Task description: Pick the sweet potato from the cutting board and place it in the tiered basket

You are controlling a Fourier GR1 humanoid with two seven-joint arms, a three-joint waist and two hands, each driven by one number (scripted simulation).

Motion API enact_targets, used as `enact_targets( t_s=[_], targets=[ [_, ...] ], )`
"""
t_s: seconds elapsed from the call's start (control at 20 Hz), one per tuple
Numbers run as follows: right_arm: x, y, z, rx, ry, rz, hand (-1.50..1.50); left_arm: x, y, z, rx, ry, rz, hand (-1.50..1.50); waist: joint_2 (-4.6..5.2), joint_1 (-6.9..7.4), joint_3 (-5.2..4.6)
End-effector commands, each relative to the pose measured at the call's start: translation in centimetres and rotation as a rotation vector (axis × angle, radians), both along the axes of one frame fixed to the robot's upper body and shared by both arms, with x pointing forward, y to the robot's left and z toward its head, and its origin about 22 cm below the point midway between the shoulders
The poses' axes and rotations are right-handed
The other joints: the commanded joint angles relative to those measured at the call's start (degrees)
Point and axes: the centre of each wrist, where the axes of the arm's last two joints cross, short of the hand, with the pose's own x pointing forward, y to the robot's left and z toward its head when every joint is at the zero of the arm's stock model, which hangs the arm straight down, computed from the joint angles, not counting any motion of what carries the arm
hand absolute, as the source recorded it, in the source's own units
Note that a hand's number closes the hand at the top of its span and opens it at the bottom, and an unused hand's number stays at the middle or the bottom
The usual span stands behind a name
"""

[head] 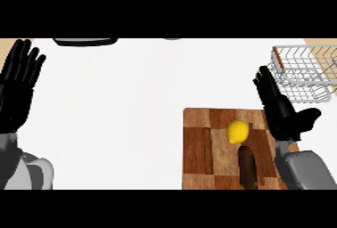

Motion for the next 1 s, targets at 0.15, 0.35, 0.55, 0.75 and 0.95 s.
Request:
enact_targets(
  t_s=[0.15, 0.35, 0.55, 0.75, 0.95],
  targets=[
    [-3.7, 0.2, -1.3, -0.213, -0.049, -0.258, 1.50, -1.7, 2.5, -3.4, 0.227, 0.167, 0.171, 0.00, -1.45, -1.25, -1.54],
    [-6.2, -8.9, -3.7, -0.499, 0.067, -0.662, 1.50, -2.8, 4.1, -5.1, 0.232, 0.276, 0.239, 0.00, -0.08, -7.87, -2.75],
    [-9.8, -6.6, -5.2, -0.503, -0.020, -0.936, -1.50, -3.7, 3.2, -6.8, 0.255, 0.334, 0.266, 0.00, -1.92, -6.27, -1.88],
    [-14.9, -3.0, -6.2, -0.571, -0.011, -0.938, -1.50, -4.1, 2.1, -8.1, 0.276, 0.340, 0.248, 0.00, -1.57, -5.11, -2.08],
    [-19.4, -2.4, -8.1, -0.706, 0.231, -0.823, -1.50, -3.3, 1.5, -7.2, 0.273, 0.323, 0.238, 0.00, -0.44, -3.64, -2.35]
  ],
)
